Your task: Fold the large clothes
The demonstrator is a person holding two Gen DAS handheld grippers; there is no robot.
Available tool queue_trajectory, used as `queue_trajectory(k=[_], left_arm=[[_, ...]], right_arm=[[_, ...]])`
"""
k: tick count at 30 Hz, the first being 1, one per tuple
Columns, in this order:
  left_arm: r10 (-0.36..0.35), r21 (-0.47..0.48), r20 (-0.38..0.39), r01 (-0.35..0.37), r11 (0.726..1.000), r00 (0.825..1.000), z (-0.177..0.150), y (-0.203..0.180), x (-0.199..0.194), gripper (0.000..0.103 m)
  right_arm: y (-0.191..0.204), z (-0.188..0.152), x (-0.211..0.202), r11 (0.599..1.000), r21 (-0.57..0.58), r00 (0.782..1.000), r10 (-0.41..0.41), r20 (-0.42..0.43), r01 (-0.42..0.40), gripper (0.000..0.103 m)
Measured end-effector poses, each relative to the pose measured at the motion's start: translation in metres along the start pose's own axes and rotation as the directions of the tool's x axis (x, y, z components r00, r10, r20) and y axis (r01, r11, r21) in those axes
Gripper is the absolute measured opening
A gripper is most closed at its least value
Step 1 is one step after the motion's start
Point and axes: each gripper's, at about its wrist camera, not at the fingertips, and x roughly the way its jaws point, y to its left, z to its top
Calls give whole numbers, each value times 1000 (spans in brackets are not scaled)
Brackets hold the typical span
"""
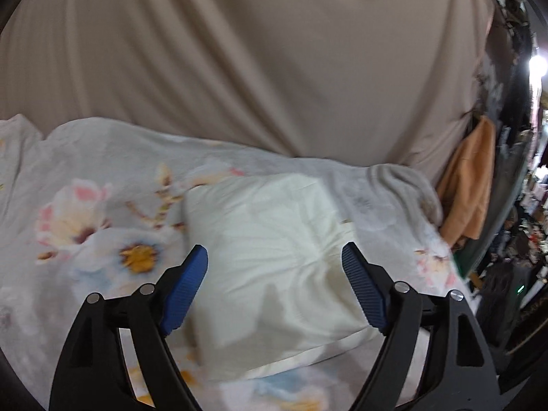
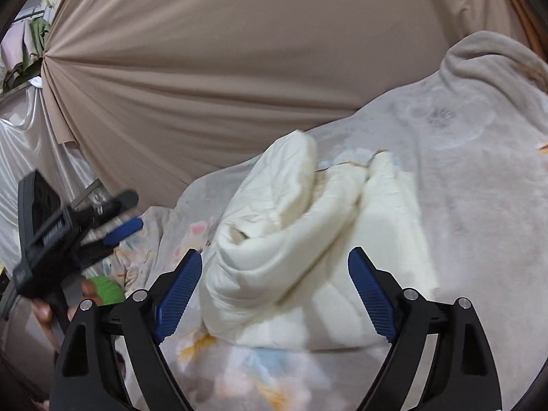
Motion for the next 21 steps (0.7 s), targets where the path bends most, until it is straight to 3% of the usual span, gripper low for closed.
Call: queue_trajectory(k=[3,7,8,9,11,16,21], left_arm=[[95,11,-44,-95,995,994,-20,18,16,78],[116,-38,-140,-122,992,983,-43,38,45,78],[110,-49,-153,-119,992,982,-46,41,48,78],[102,-57,-158,-112,992,982,-48,42,49,78],[66,-68,-155,-77,995,986,-48,40,47,78],[16,-41,-132,-21,999,991,-40,19,47,78],[-27,1,-161,28,1000,987,-43,-16,69,78]], right_arm=[[23,1,23,1000,-13,999,-24,-40,23,86],[35,5,60,993,26,988,-112,-107,115,85],[35,5,65,991,24,986,-131,-108,134,64],[37,7,66,987,1,983,-157,-96,158,36],[36,10,59,993,0,991,-119,-62,119,24],[0,7,17,999,39,998,-27,64,24,21],[-81,-24,14,980,178,996,-88,-29,92,19]])
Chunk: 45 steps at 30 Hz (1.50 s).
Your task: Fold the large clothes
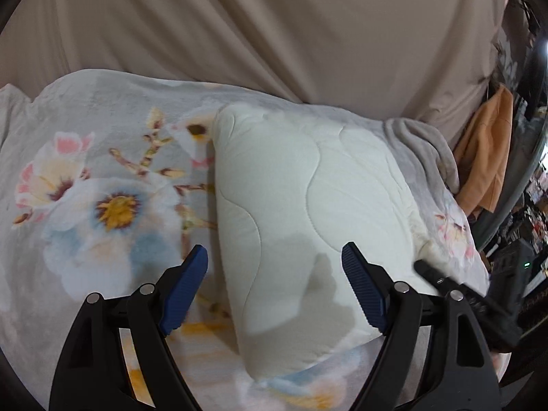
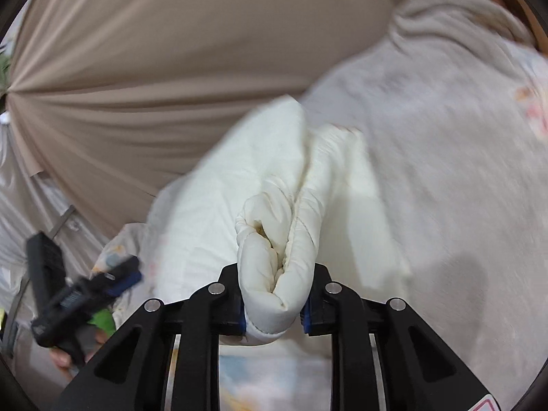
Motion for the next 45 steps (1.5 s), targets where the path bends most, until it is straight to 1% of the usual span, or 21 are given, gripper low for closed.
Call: queue_trajectory(k=[3,4,7,10,12,16,18,21,23,24,26,27,28,29,30,32,34,37,41,43,45], left_arm=[[9,48,-55,-7,999,998,-9,-24,28,79],[27,64,-60,-24,998,998,-13,-28,35,83],[111,110,-32,-106,988,993,-22,-37,49,90],[134,109,-20,-131,985,991,-24,-34,54,91],[126,92,-23,-124,988,992,-22,-30,55,91],[130,80,-24,-127,989,991,-20,-28,57,91],[137,85,-19,-135,987,990,-21,-31,56,91],[140,82,-21,-138,987,990,-20,-32,56,91],[130,78,-28,-128,989,991,-18,-30,54,91],[124,74,-32,-121,990,992,-17,-29,53,91],[106,64,-41,-103,993,994,-15,-26,52,91],[95,60,-45,-92,994,994,-14,-25,51,91],[82,58,-46,-79,995,996,-13,-24,48,91],[67,54,-41,-64,996,997,-11,-23,45,90],[50,49,-25,-48,998,998,-7,-23,38,88],[47,49,21,-48,998,999,0,-24,27,87],[49,55,80,-53,997,996,13,-29,16,87],[60,57,105,-66,996,993,30,-38,23,87],[74,57,52,-77,995,996,38,-51,65,87],[142,87,43,-146,985,989,31,-55,85,91],[175,111,56,-181,977,983,24,-56,95,95]], right_arm=[[-33,-10,11,998,68,999,13,-52,-9,19],[-39,-11,15,997,81,998,23,-64,-18,19],[-45,-13,20,995,86,996,48,-77,-41,20],[-39,-9,9,995,82,996,61,-70,-55,28],[-28,-3,-6,998,60,999,36,-36,-34,42],[5,25,-37,999,-20,995,-22,95,24,45],[17,43,-41,999,-38,991,-20,133,26,45],[34,71,-24,998,-44,989,-42,140,48,51],[42,88,-2,995,-36,986,-82,145,88,58],[42,94,10,994,-35,985,-101,138,107,59],[37,102,39,982,-18,977,-184,108,187,60],[33,103,49,979,-8,976,-201,83,202,57],[26,100,63,981,5,980,-192,44,192,48],[20,96,72,984,7,984,-179,20,179,25],[13,90,78,984,-2,984,-177,15,177,18],[8,81,78,978,-28,977,-204,55,206,12],[3,73,78,970,-52,969,-232,82,236,10],[-4,65,84,960,-73,960,-264,90,271,10],[-9,60,88,958,-83,960,-267,84,273,10],[-12,59,89,960,-85,963,-259,80,265,10],[-16,59,91,965,-77,967,-245,74,250,10]])
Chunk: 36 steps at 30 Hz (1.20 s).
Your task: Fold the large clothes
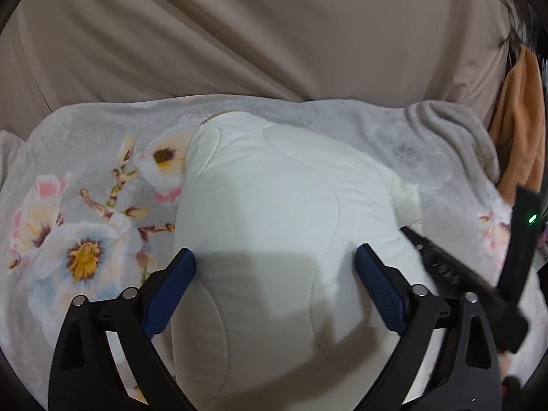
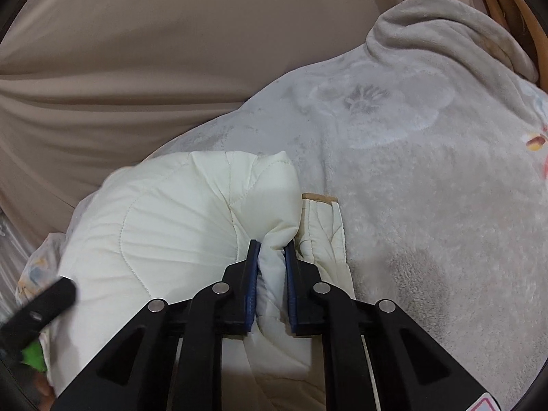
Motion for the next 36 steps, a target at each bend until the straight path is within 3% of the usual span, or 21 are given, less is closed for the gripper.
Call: queue_trajectory(k=[14,27,31,33,36], left_arm=[[46,16,63,-47,999,997,-24,4,17,98],[70,26,63,-72,997,996,-24,4,16,98],[-4,-14,15,4,1000,1000,-21,23,-10,98],[-30,-25,21,30,999,999,-25,33,-31,98],[-41,16,7,41,999,999,-36,41,-58,98]], right_arm=[[-2,1,9,1000,-7,1000,18,-19,-19,11],[-6,1,2,999,4,999,44,5,-44,15],[1,0,-35,999,18,999,28,46,-29,24],[9,-4,-62,998,-32,997,52,62,-50,24],[17,-18,-92,991,-129,1000,21,17,-18,24]])
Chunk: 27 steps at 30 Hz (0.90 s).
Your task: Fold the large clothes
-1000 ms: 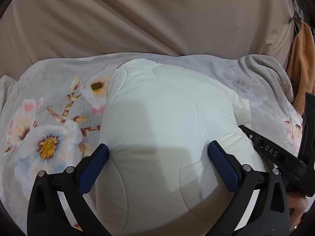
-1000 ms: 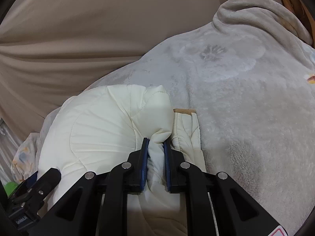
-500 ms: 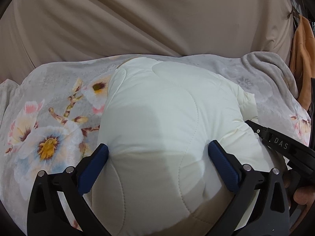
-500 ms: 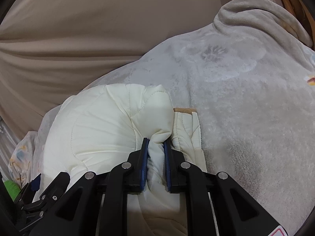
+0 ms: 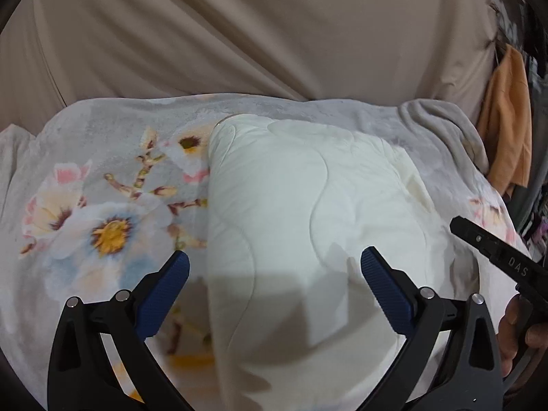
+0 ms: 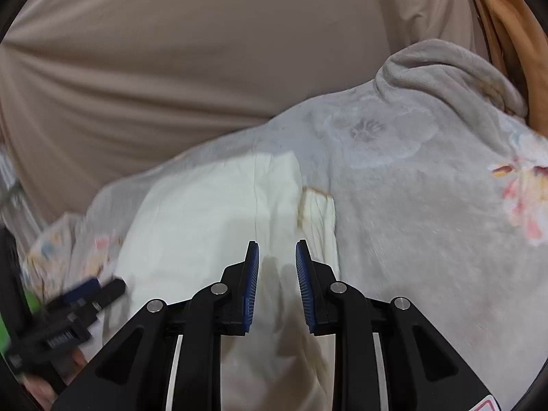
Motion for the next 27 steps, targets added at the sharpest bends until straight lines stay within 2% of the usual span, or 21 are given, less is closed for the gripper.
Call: queue_trajectory(k=[3,6,9,12,17,19,20,23,27], left_arm=[[1,19,-39,0,1000,999,-16,-1,-7,98],[15,41,-77,-12,999,997,-33,-4,1,98],[0,13,-103,1,1000,995,-42,-2,8,98],[-6,17,-117,8,1000,993,-45,-2,14,98],[-51,-47,-134,45,998,990,-47,2,18,98],[-67,-48,-138,61,997,988,-44,2,12,98],[-66,-45,-133,60,997,989,-41,2,8,98],[-54,-37,-105,51,998,993,-32,0,-2,98],[-44,-47,-102,39,998,994,-24,0,1,98]], right_arm=[[0,-25,-13,1000,-29,999,0,-54,-1,22],[-2,-44,-14,999,-49,998,-22,-65,19,22],[-6,-51,-10,998,-51,996,-38,-75,34,22],[-12,-55,1,997,-61,995,-53,-89,47,33],[-26,-60,8,1000,19,995,10,-100,-8,37],[-26,-56,4,999,37,996,8,-90,-5,49],[-25,-53,1,999,44,996,-8,-84,11,60],[-27,-42,1,996,88,995,29,-95,-20,62],[-26,-35,12,991,127,992,58,-112,-43,73]])
